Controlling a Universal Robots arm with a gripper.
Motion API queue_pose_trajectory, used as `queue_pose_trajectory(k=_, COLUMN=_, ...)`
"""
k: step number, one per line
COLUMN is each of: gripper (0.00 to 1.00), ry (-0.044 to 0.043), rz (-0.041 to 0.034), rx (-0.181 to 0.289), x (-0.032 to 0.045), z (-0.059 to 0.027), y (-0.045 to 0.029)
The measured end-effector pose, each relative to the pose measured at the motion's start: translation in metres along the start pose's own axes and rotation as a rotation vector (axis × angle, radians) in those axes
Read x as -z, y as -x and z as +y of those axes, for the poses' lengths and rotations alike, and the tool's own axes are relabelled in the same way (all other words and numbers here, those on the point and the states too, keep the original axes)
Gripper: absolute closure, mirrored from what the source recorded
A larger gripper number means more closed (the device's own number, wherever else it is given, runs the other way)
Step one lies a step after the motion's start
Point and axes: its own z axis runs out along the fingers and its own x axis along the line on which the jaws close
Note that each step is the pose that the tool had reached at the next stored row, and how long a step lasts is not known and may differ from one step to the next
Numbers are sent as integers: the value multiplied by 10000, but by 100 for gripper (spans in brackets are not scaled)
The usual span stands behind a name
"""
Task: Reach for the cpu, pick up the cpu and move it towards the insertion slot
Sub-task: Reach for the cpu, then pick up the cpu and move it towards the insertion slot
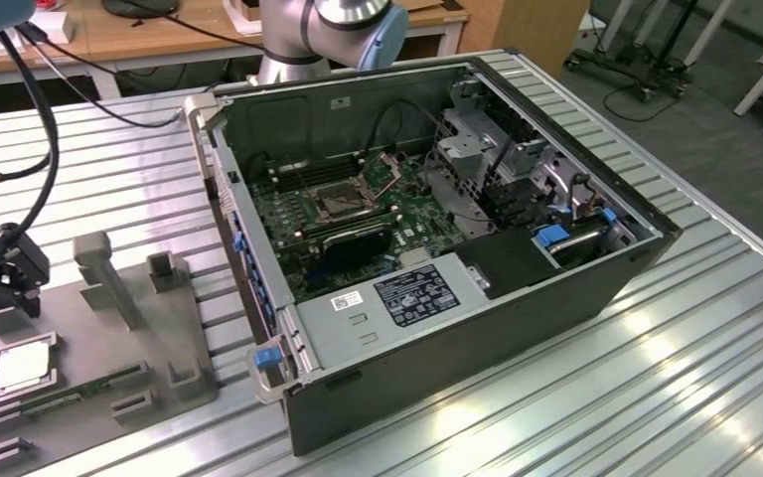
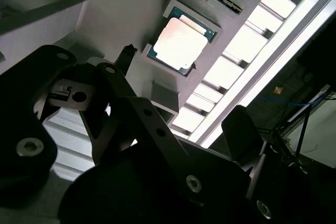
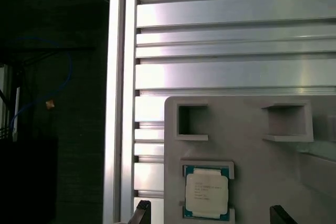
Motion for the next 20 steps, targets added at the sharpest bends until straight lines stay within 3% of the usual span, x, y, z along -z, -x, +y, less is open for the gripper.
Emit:
queue_pose_trajectory(k=8, gripper=7, ry=-1, rz=-1, rx=-59, x=-62, z=-13, y=0)
queue_pose_trajectory(k=15, gripper=7, ry=2, rz=-5, rx=-117, x=-154, z=-81, y=24)
queue_pose_trajectory(k=20, gripper=7, ry=107, rz=-4, rx=-119, x=-236, z=-100, y=61)
